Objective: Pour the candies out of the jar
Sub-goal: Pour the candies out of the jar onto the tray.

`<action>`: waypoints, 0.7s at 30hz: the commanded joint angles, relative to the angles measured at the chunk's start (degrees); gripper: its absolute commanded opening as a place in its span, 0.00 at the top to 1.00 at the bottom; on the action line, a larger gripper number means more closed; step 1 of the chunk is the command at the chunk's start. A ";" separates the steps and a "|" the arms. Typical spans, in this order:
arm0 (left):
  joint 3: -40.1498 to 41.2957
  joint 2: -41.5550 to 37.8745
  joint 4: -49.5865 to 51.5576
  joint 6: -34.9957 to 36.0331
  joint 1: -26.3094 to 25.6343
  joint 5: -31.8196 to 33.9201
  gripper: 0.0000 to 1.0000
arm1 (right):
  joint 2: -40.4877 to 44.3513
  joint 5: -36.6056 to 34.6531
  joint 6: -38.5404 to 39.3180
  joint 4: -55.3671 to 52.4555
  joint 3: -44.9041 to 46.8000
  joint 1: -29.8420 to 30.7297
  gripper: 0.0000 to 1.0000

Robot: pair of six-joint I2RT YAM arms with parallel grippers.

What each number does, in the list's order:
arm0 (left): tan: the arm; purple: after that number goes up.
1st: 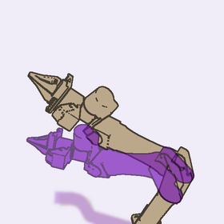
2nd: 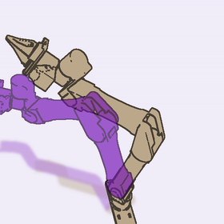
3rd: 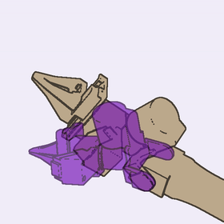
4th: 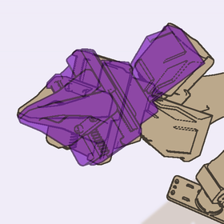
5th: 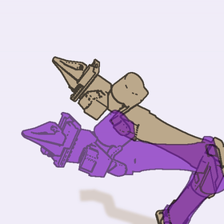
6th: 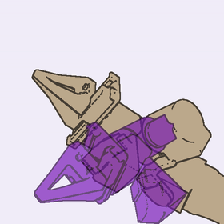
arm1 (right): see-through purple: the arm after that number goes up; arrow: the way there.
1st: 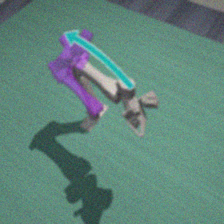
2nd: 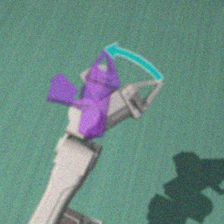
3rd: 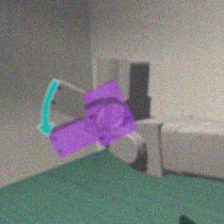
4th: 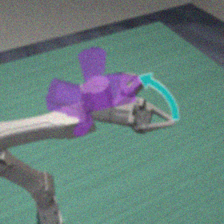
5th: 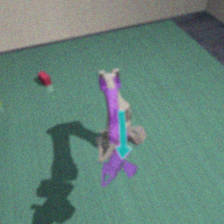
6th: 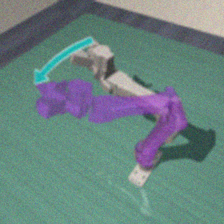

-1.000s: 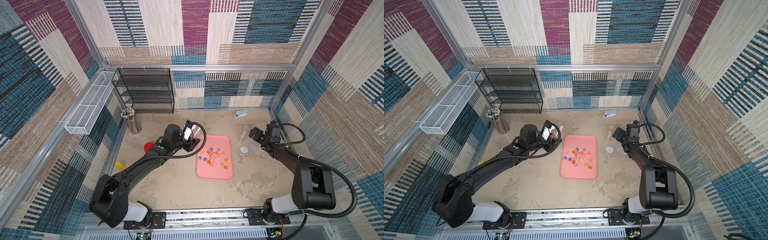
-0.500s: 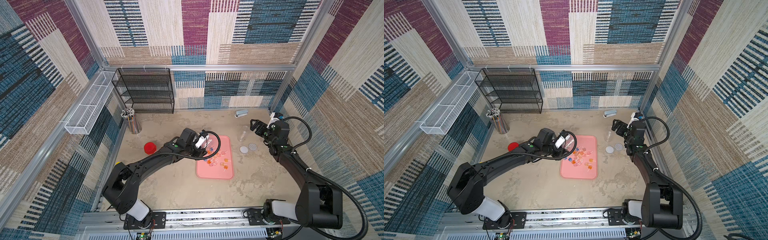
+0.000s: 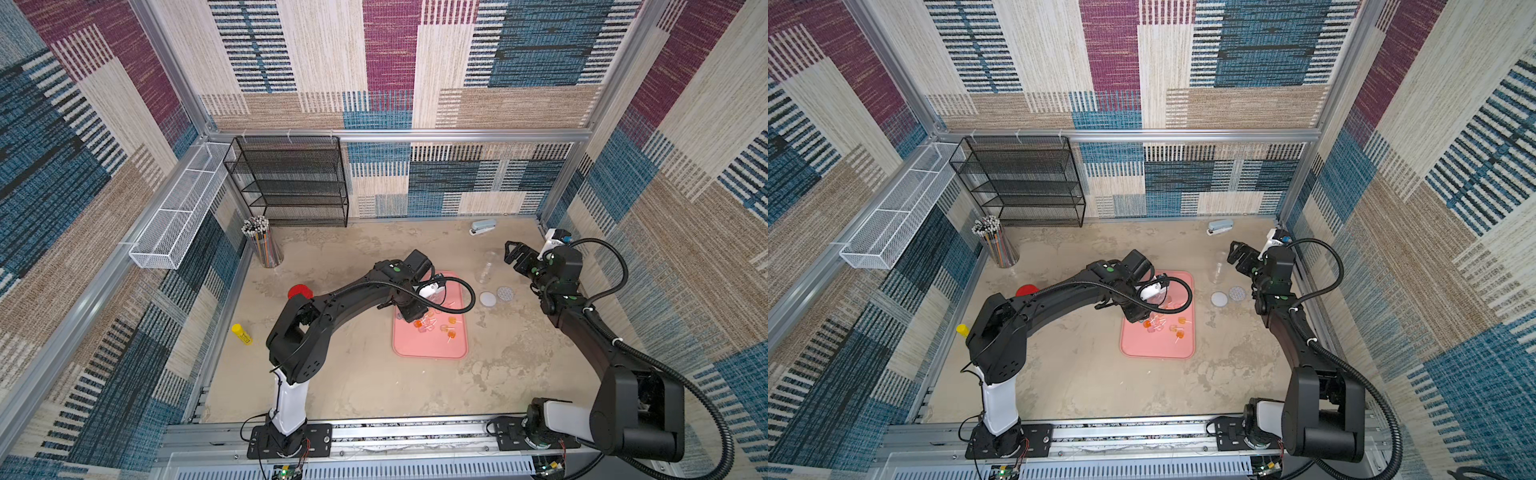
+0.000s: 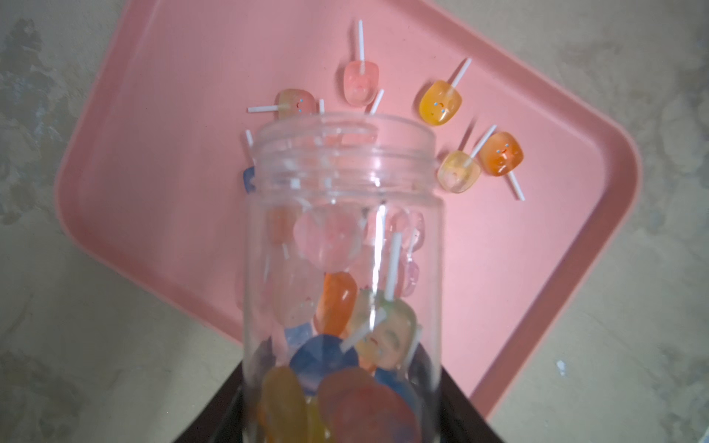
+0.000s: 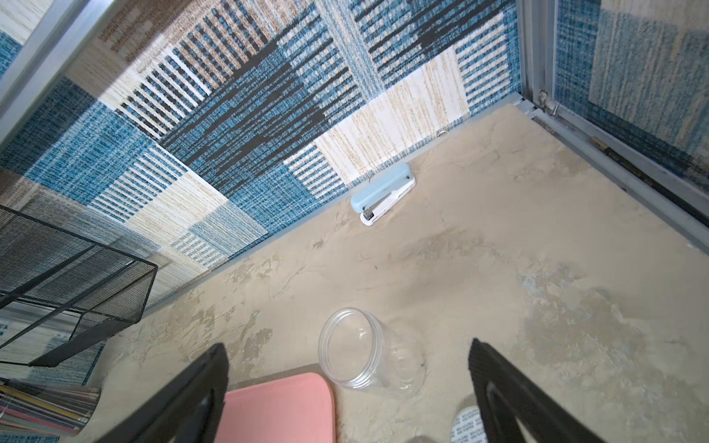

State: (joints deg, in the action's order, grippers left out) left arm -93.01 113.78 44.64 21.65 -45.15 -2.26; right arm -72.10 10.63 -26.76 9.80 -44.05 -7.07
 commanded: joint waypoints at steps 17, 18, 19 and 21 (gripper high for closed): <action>-20.12 12.59 12.17 19.50 -5.61 28.88 1.00 | 2.99 -0.44 -0.94 3.95 1.60 -0.31 0.00; -20.27 12.40 12.29 19.91 -5.63 28.64 1.00 | 2.93 -0.35 -1.00 3.93 1.52 -0.31 0.00; -20.17 12.12 12.39 20.29 -5.64 28.63 1.00 | 2.93 -0.27 -1.01 3.82 1.51 -0.31 0.00; -19.64 11.67 12.53 21.25 -5.71 29.42 1.00 | 3.08 -0.26 -1.01 3.66 1.51 -0.31 0.00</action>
State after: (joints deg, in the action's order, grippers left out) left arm -112.66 126.45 56.14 39.68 -50.76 25.56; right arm -69.36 10.48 -27.81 11.35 -42.61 -7.38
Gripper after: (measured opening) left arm 0.572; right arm 0.995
